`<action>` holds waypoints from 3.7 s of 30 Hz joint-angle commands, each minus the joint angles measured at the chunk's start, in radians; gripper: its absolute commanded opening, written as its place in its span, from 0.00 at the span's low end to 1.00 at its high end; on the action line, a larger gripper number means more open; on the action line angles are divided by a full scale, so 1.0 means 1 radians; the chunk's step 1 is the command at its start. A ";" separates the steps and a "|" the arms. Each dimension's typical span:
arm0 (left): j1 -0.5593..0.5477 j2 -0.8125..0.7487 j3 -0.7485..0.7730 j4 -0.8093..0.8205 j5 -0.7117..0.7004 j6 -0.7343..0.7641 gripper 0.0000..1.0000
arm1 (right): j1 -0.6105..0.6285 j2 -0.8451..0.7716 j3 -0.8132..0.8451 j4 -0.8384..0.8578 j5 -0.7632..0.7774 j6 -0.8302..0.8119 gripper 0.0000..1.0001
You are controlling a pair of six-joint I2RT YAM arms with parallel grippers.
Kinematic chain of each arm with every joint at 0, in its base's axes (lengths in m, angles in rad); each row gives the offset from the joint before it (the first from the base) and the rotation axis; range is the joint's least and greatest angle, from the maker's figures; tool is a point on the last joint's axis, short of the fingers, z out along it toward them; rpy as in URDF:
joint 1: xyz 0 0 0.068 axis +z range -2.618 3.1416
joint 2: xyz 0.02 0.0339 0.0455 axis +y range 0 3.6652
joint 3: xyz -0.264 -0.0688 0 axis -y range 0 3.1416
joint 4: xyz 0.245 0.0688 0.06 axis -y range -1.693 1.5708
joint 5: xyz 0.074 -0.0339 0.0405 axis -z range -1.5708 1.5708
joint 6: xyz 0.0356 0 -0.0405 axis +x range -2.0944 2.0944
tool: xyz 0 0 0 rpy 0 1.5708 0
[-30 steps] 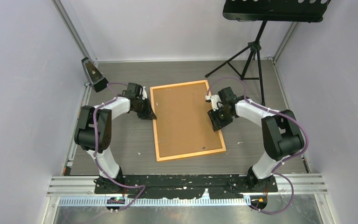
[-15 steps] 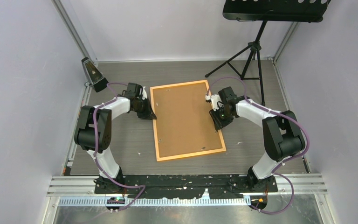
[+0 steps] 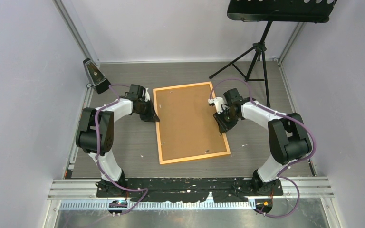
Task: Put the photo into the frame
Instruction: Install the photo frame at the center of the board.
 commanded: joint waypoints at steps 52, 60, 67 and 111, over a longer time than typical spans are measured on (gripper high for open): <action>-0.111 -0.149 0.066 -0.301 0.017 0.350 0.91 | -0.122 0.168 0.187 0.089 -0.116 0.282 0.10; -0.236 -0.221 -0.065 -0.317 -0.051 0.457 0.87 | -0.129 0.140 0.212 0.077 -0.085 0.259 0.06; -0.315 -0.228 -0.112 -0.291 -0.067 0.466 0.82 | -0.140 0.162 0.256 0.076 -0.068 0.262 0.06; -0.495 -0.097 -0.049 -0.313 -0.219 0.353 0.71 | -0.154 0.213 0.322 0.053 -0.105 0.275 0.06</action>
